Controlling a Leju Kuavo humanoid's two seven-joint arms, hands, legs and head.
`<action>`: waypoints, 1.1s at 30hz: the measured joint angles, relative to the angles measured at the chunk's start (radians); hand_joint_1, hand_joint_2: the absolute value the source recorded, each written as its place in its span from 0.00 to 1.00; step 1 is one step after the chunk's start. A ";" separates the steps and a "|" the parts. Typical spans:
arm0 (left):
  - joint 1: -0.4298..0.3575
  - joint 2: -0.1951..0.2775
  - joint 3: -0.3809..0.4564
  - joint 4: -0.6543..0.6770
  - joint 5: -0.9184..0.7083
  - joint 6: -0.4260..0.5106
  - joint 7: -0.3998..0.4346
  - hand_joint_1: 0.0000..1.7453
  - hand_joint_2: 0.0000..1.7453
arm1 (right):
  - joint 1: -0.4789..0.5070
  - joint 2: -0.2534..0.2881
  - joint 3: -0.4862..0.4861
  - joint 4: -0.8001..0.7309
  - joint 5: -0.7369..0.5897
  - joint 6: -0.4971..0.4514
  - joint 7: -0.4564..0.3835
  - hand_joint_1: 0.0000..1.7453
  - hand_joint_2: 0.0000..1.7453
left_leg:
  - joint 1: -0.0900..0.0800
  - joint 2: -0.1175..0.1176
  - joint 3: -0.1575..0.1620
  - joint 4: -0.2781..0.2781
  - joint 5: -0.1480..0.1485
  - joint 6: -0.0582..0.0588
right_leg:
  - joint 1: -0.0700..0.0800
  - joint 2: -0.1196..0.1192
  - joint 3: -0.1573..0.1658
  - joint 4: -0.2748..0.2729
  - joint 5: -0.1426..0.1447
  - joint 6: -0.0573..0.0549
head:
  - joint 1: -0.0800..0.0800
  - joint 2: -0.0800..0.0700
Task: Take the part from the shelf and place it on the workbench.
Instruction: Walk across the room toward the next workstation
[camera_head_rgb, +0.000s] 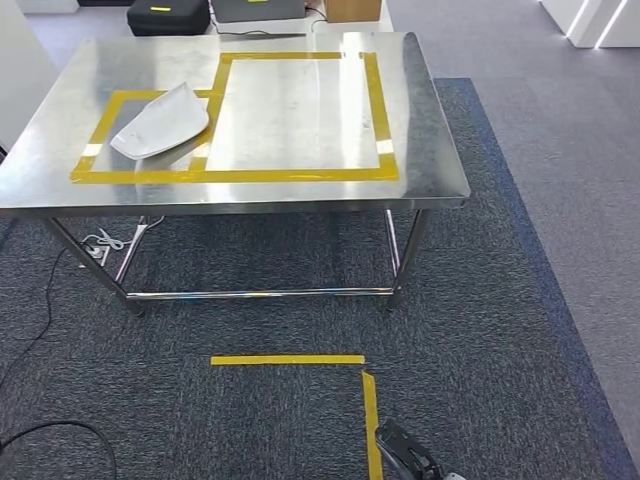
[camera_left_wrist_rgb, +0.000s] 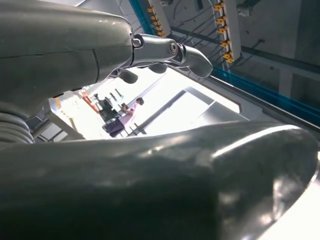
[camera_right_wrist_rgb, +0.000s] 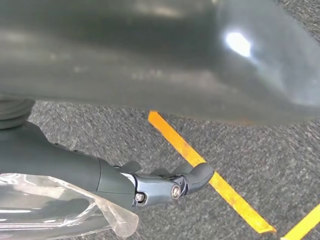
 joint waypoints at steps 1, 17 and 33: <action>0.002 0.000 0.000 -0.003 0.001 0.000 -0.001 0.00 0.00 | 0.000 -0.001 0.001 -0.003 -0.001 -0.001 0.001 0.00 0.00 | -0.002 0.000 0.031 -0.051 -0.010 0.004 | 0.001 0.000 -0.008 0.006 0.006 0.006 | 0.000 0.000; 0.040 -0.016 0.000 -0.027 -0.004 0.000 -0.007 0.00 0.00 | 0.014 -0.026 0.016 -0.035 -0.029 -0.034 0.010 0.00 0.00 | -0.013 0.006 -0.134 -0.093 0.150 0.038 | 0.002 0.014 0.187 -0.028 -0.125 0.024 | 0.008 0.000; 0.047 -0.017 0.000 -0.038 0.004 0.000 -0.004 0.00 0.00 | 0.015 -0.028 0.031 -0.038 -0.037 -0.036 0.004 0.00 0.00 | -0.005 0.003 0.061 -0.088 -0.027 0.013 | 0.000 -0.004 -0.017 0.005 0.026 0.018 | 0.002 0.000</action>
